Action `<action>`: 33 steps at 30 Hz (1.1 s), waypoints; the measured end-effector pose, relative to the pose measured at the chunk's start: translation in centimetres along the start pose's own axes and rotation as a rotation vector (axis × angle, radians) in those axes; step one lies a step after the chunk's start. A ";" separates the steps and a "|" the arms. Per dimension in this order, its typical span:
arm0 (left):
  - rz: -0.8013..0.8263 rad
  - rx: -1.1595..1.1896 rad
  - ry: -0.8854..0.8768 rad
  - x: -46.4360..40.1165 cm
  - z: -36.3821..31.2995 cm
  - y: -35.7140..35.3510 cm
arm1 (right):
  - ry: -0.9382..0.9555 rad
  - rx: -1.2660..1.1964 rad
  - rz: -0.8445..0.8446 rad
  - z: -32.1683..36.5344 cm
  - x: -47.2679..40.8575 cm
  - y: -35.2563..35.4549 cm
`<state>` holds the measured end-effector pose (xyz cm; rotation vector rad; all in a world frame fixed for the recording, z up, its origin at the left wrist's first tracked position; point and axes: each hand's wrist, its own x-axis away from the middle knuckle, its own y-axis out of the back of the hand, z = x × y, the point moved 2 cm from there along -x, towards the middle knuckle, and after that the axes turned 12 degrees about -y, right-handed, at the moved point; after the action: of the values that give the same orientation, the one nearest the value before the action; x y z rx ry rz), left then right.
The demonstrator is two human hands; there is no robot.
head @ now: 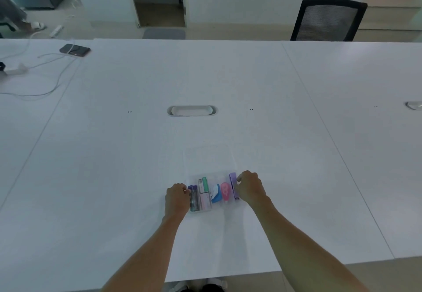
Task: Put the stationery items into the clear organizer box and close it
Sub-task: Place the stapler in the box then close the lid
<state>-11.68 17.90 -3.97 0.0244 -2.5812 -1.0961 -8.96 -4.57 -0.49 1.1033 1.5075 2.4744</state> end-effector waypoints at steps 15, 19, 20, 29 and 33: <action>-0.007 0.145 0.133 -6.9 -2.5 2.5 | -0.048 -0.322 0.144 3.0 -7.5 4.6; -0.020 0.170 0.163 -8.0 -2.8 1.0 | -0.113 -0.352 0.234 2.6 -9.5 2.6; -0.025 0.172 0.165 -8.1 -2.8 0.7 | -0.110 -0.352 0.258 2.4 -10.1 2.0; -0.035 0.240 0.136 -9.1 -3.9 1.7 | -0.111 -0.480 0.390 4.2 -8.9 2.8; -0.028 0.310 0.082 -9.1 -4.4 3.2 | -0.081 -0.574 0.415 4.8 -7.8 4.4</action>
<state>-1.40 18.37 -1.60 0.1753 -2.6560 -0.6788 1.03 -6.22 0.01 1.4615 0.5052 2.7890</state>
